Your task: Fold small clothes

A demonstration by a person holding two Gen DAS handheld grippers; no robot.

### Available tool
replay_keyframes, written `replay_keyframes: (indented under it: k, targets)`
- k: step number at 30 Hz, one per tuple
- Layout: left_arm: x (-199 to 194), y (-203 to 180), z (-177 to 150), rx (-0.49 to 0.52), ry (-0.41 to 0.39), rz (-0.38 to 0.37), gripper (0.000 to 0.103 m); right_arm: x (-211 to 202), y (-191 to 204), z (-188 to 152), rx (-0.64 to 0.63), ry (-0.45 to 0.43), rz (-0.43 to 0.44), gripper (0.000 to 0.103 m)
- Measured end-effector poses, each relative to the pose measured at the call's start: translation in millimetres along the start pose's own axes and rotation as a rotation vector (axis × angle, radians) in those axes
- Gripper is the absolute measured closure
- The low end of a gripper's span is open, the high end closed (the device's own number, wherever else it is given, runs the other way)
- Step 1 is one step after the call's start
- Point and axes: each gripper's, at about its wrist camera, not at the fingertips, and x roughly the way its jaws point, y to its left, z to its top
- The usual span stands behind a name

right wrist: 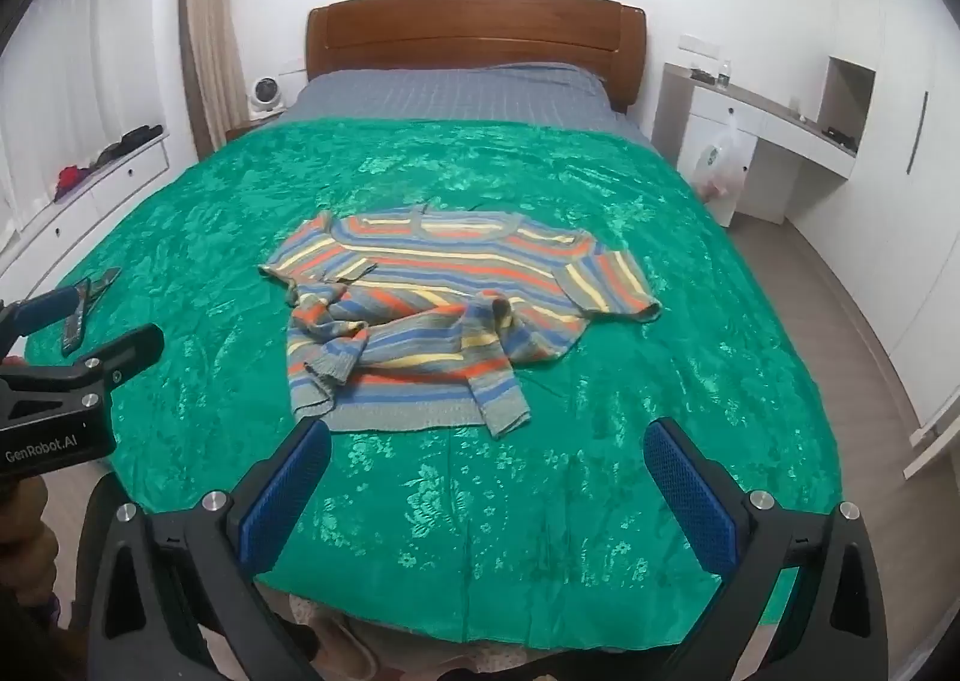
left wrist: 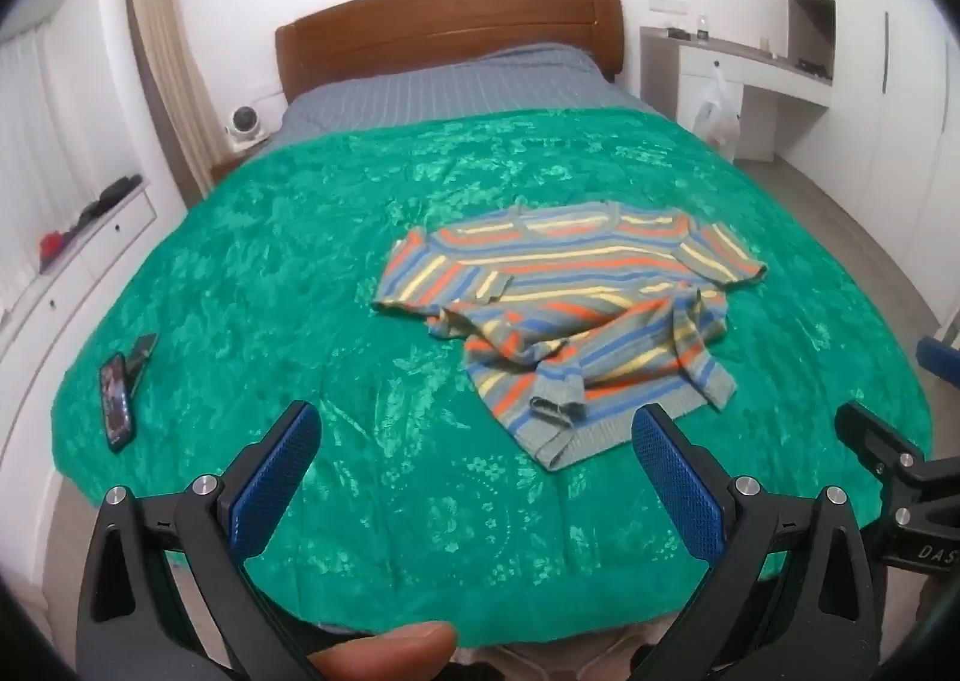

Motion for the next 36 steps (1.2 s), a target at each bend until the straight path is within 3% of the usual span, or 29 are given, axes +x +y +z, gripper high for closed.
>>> replay_keyframes:
  k: [8, 11, 17, 36]
  targets:
    - [16.2, 1.1, -5.1, -0.037, 0.087, -0.075, 0.0, 7.5, -0.9, -0.8, 0.046, 0.033, -0.04, 0.0]
    - [23.7, -0.6, -9.8, -0.06, 0.138, -0.098, 0.0, 4.3, 0.8, -0.3, 0.045, 0.014, -0.013, 0.0]
    - [17.8, -2.9, -17.9, -0.04, 0.112, -0.031, 0.0, 5.7, 5.5, -2.1, 0.037, 0.013, -0.033, 0.0]
    - [12.2, -2.4, -20.7, -0.013, 0.086, 0.048, 0.0, 7.8, 13.1, -5.6, 0.019, 0.024, -0.032, 0.0]
